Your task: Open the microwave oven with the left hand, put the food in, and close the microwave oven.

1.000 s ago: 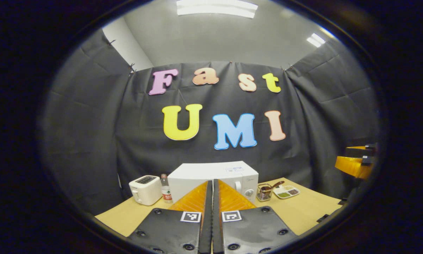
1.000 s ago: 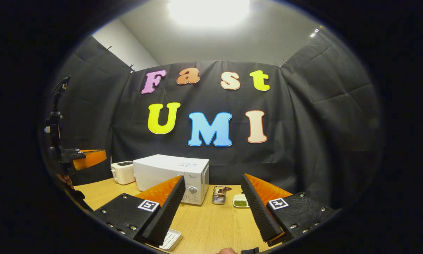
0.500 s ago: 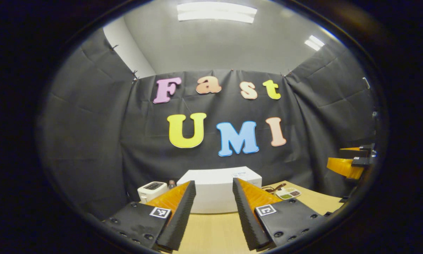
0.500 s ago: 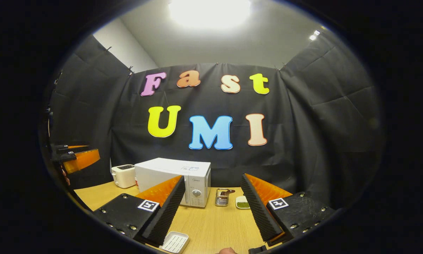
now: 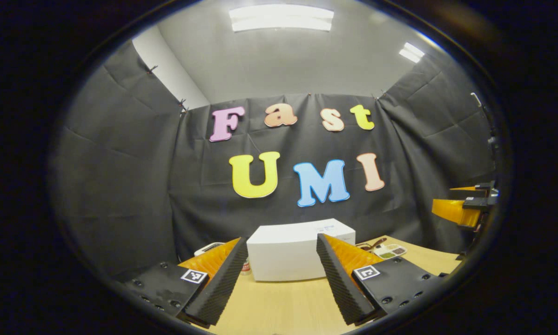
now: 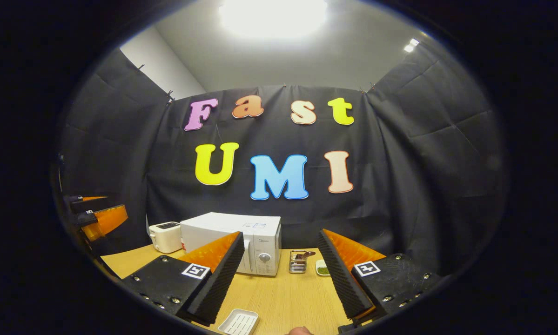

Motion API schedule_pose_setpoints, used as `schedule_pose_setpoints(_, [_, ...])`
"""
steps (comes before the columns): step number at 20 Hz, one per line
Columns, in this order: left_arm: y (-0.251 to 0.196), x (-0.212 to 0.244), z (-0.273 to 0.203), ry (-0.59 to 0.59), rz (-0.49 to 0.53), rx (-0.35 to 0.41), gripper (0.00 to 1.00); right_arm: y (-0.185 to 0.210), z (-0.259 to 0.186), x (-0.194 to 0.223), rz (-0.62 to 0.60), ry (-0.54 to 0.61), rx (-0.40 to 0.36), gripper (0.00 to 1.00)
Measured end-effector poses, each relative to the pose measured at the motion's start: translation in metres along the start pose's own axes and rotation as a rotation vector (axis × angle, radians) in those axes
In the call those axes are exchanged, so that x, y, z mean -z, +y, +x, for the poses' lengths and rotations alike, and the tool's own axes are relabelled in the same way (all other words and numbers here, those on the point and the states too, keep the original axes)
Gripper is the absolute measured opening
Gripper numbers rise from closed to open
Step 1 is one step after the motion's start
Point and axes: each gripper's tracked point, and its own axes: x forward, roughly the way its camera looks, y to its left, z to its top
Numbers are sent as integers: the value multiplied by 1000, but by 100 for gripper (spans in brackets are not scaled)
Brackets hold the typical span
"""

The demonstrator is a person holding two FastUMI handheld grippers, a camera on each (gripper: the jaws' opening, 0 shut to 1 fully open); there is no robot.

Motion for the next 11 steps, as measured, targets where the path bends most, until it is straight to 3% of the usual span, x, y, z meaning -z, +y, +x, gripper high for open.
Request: schedule_pose_setpoints(11, [29, 2, -16, 1, -2, -46, 100, 20, -3, -14, 8, -25, -16, 97])
